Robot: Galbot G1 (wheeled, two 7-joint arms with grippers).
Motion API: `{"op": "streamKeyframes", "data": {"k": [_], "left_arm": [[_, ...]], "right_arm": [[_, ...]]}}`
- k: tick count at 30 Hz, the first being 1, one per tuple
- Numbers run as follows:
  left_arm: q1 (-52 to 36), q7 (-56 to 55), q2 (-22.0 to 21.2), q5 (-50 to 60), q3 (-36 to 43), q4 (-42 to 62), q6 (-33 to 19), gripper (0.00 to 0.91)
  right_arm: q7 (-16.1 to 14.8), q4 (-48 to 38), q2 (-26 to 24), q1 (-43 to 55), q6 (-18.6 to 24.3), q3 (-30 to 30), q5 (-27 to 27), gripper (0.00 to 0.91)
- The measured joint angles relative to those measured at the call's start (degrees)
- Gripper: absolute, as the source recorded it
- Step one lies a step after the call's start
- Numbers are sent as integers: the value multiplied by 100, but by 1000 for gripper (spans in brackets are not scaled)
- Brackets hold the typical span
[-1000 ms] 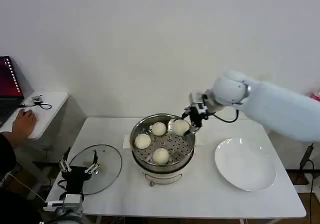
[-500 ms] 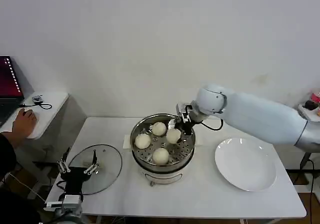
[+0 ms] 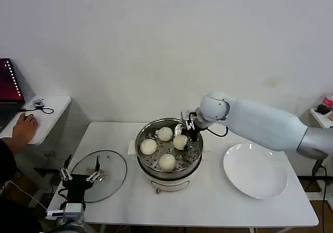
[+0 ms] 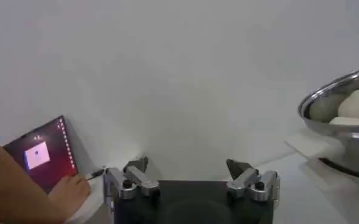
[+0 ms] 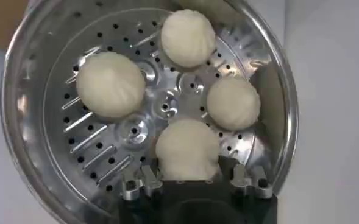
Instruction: Take steamed baozi put them in steamer then cover it.
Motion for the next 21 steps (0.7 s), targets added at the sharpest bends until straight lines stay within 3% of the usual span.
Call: {"op": "streamKeyframes", "data": {"k": [4,5,6,14,21], "left_arm": [[5,-1,-3,0,-1,-12,0,907],[6,-1,-3,0,-2,-12,-1,907],[7,-1,-3,0,-2,-12,-2,907],[18,-5,-15,2,5,-9,-11,907],[-27,3,31,-98,9,-33,24,907]], "right_arm": [[25,-46,32,-36,21,-2,-72,725],[34,-54,36,-40,30,-1,-84,867],[44,-55,36,-46,41,-1,-90,907],[117,59,-57,-38,69,113,-60,907],[361,417,-351,92,-48,371,189,907]]}}
